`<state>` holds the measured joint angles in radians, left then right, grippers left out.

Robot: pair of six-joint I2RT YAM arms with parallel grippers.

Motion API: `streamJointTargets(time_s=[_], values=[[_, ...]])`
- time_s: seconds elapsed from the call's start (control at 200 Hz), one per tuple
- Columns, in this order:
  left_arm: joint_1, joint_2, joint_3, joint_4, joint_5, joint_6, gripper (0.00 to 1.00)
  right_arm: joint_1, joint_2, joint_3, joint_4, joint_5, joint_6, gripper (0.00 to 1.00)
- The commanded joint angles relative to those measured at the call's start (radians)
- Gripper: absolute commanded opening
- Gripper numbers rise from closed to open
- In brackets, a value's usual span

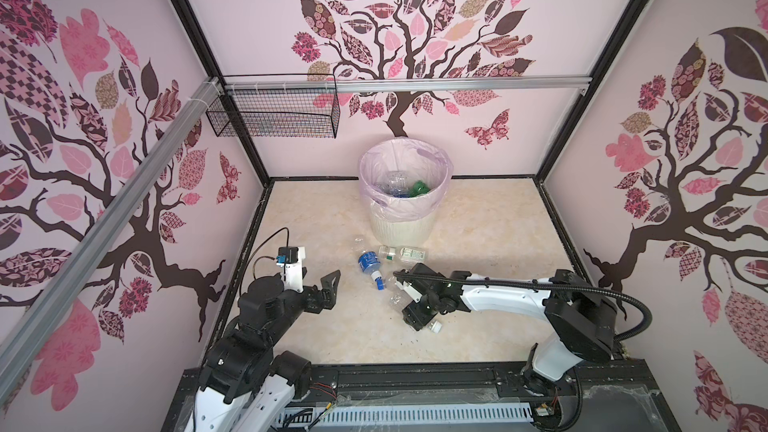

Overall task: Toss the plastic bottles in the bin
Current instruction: 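Grasp the clear bottle nearest the robot with the right gripper while the left gripper returns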

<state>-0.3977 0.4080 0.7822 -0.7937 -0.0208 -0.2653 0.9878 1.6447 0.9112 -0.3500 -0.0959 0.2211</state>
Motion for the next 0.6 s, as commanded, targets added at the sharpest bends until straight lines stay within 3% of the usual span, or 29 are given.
streamJointTargets(time_s=[0.0,0.265,0.465,0.595], values=[[0.004,-0.009,-0.022,0.016,0.01,-0.003,0.96,0.003,0.024,0.031,0.015,0.024,0.004,0.73],[0.004,-0.008,-0.022,0.017,0.013,-0.003,0.96,0.005,-0.08,-0.051,0.04,0.018,0.04,0.63],[0.004,-0.006,-0.024,0.017,0.015,-0.002,0.96,0.004,-0.291,-0.179,0.086,-0.007,0.076,0.57],[0.004,-0.002,-0.024,0.019,0.019,-0.002,0.96,0.003,-0.457,-0.235,0.066,0.064,0.109,0.56]])
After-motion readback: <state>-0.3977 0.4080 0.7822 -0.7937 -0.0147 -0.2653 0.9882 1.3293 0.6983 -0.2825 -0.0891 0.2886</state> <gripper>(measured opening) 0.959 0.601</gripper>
